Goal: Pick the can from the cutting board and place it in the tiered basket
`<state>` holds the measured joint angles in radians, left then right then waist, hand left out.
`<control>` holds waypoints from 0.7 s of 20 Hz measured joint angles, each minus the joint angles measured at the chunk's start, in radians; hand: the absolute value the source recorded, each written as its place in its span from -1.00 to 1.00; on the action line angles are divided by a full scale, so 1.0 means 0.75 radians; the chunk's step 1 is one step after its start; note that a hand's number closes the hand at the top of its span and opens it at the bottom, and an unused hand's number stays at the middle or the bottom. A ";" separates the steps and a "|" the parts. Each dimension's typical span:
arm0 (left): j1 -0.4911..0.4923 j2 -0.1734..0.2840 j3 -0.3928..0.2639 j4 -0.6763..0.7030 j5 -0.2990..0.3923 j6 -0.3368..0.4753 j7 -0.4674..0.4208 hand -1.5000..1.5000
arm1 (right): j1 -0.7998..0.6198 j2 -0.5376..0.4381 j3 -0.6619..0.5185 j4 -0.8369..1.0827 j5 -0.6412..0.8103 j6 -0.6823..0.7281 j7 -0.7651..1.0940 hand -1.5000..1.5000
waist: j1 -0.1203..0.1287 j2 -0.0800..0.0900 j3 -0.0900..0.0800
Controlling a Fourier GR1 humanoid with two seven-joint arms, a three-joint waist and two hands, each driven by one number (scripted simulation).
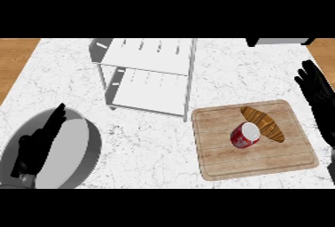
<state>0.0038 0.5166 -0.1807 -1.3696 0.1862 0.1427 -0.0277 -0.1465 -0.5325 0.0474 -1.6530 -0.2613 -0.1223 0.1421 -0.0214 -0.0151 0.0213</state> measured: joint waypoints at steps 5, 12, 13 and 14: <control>0.037 -0.055 0.017 -0.071 -0.028 0.095 0.025 0.00 | 0.035 -0.020 -0.128 -0.066 0.074 -0.109 -0.085 1.00 | 0.013 0.004 -0.010; 0.113 -0.112 0.048 -0.133 0.000 0.174 0.047 0.00 | 0.146 0.110 -0.408 -0.020 0.176 -0.571 -0.051 -1.00 | -0.041 -0.004 -0.006; 0.121 -0.129 0.041 -0.154 -0.006 0.195 0.054 0.00 | 0.177 0.151 -0.424 -0.050 0.179 -0.615 -0.074 -1.00 | -0.036 -0.005 -0.006; 0.122 -0.147 0.032 -0.164 -0.019 0.215 0.055 0.00 | 0.209 0.193 -0.431 -0.086 0.179 -0.644 -0.108 -1.00 | -0.032 -0.005 -0.005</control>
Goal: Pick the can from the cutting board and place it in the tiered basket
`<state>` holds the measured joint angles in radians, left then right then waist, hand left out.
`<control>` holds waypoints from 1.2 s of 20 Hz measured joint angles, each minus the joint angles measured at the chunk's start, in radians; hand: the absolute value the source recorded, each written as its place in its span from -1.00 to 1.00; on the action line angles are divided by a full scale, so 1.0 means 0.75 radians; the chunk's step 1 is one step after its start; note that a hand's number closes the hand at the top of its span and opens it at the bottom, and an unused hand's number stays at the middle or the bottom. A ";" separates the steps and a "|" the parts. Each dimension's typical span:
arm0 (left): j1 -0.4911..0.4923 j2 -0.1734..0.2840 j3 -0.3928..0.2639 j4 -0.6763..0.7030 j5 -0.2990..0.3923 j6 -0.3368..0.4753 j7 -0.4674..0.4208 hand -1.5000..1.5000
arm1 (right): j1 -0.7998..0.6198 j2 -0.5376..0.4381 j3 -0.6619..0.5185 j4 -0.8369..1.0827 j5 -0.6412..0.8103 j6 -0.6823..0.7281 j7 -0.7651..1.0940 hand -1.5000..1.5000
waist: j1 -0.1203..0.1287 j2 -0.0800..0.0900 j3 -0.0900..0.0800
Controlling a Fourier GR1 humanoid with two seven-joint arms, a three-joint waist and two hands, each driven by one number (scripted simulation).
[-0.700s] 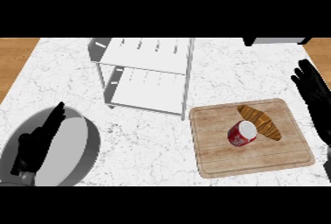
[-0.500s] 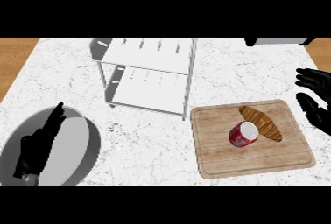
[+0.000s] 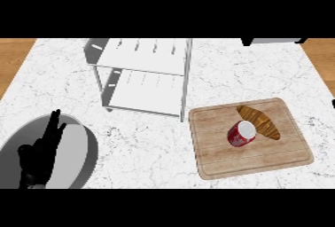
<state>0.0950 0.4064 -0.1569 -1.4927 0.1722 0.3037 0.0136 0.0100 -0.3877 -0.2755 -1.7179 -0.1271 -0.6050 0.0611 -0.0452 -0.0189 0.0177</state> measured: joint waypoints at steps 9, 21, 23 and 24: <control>0.118 -0.019 -0.053 -0.105 -0.026 0.041 0.008 0.00 | 0.338 -0.041 0.211 -0.340 0.136 0.079 0.261 -1.00 | 0.029 0.002 -0.002; 0.163 -0.023 -0.106 -0.179 -0.043 0.068 0.014 0.00 | 0.423 -0.492 0.434 -0.633 0.549 0.365 1.069 -1.00 | 0.069 0.019 -0.009; 0.144 -0.034 -0.123 -0.179 -0.055 0.082 0.036 0.00 | 0.359 -0.506 0.478 -0.665 0.629 0.390 1.202 -1.00 | 0.079 0.020 -0.008; 0.138 -0.037 -0.131 -0.177 -0.060 0.085 0.041 0.00 | 0.327 -0.511 0.501 -0.674 0.664 0.408 1.258 -1.00 | 0.083 0.020 -0.006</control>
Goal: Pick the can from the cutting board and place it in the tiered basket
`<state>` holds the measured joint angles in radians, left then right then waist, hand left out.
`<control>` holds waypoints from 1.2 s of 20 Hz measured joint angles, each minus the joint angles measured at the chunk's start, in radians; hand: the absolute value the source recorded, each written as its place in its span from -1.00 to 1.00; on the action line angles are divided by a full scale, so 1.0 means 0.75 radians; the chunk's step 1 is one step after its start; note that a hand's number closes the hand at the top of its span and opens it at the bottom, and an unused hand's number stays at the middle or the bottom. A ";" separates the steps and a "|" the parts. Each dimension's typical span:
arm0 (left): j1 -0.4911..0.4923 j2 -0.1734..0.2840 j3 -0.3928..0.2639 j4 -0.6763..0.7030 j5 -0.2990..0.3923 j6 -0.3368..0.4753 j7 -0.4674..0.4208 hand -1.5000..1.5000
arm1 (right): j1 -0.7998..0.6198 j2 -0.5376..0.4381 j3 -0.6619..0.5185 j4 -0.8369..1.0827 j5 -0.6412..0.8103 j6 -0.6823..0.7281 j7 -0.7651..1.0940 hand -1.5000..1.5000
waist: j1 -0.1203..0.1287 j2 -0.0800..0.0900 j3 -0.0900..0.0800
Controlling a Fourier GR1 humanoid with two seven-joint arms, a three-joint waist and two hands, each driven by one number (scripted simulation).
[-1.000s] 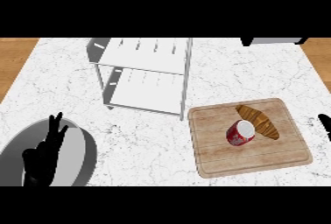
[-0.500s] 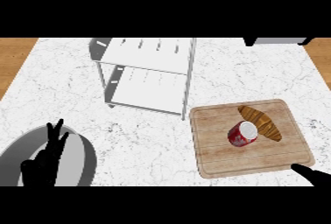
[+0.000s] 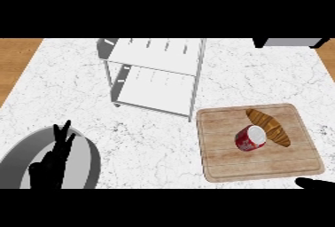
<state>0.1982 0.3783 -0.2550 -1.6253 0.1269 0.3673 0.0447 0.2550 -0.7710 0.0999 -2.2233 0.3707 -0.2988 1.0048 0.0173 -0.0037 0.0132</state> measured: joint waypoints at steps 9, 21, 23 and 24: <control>0.023 0.008 -0.049 -0.026 -0.024 0.002 0.014 0.00 | -0.221 0.086 0.245 0.086 0.282 0.142 0.197 -1.00 | 0.023 -0.003 0.009; 0.026 -0.007 -0.041 -0.021 0.006 0.020 0.007 0.00 | -0.431 0.308 0.401 0.341 0.382 0.325 0.277 -1.00 | 0.010 -0.003 0.007; 0.026 -0.005 -0.035 -0.015 0.018 0.012 0.000 0.00 | -0.467 0.364 0.411 0.392 0.404 0.341 0.275 -1.00 | 0.007 -0.004 0.007; 0.026 -0.008 -0.037 -0.012 0.015 0.016 -0.003 0.00 | -0.486 0.384 0.413 0.411 0.409 0.353 0.278 -1.00 | 0.005 -0.005 0.008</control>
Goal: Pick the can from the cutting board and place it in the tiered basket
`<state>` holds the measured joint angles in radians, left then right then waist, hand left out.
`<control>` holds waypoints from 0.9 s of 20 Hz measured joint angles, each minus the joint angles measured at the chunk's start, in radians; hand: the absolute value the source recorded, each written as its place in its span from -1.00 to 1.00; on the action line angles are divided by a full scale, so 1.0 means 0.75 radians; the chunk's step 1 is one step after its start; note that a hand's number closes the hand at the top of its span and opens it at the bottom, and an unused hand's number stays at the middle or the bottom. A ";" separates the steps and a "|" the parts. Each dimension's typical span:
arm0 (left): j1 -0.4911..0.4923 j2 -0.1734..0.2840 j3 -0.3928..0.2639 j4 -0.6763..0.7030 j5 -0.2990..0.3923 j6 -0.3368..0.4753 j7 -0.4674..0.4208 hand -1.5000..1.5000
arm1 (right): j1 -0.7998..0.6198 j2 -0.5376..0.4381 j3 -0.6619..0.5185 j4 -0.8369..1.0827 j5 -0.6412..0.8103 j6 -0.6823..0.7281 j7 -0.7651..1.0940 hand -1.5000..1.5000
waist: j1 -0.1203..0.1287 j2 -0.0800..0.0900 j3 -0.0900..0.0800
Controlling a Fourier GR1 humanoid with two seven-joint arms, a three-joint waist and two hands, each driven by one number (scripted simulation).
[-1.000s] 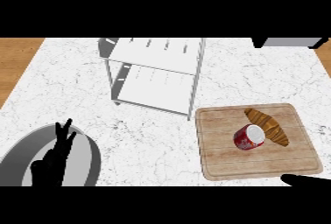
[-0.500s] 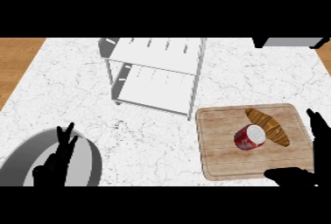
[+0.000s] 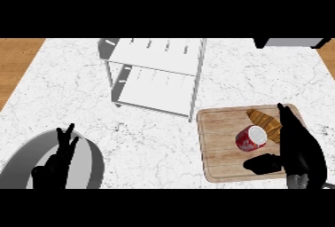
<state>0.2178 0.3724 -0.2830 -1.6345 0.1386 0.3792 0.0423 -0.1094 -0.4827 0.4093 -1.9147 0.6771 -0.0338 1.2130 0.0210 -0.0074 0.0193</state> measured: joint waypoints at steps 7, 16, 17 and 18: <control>0.006 0.000 0.000 0.001 0.003 0.016 -0.007 0.00 | -0.062 0.110 -0.010 0.148 -0.003 0.099 0.012 -1.00 | -0.013 0.000 0.001; 0.005 -0.003 -0.005 0.011 0.011 0.025 -0.011 0.00 | -0.140 0.212 -0.076 0.276 -0.023 0.198 0.015 -1.00 | -0.024 -0.004 0.004; 0.001 -0.006 -0.008 0.013 0.010 0.028 -0.006 0.00 | -0.148 0.223 -0.083 0.292 -0.022 0.204 0.012 -1.00 | -0.026 -0.004 0.004; -0.001 -0.006 -0.011 0.013 0.005 0.034 -0.002 0.00 | -0.149 0.233 -0.088 0.308 -0.019 0.207 0.008 -1.00 | -0.026 -0.004 0.005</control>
<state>0.2172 0.3677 -0.2914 -1.6245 0.1426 0.4047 0.0409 -0.2212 -0.3079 0.3430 -1.6834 0.6629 0.1218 1.2192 0.0012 -0.0105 0.0231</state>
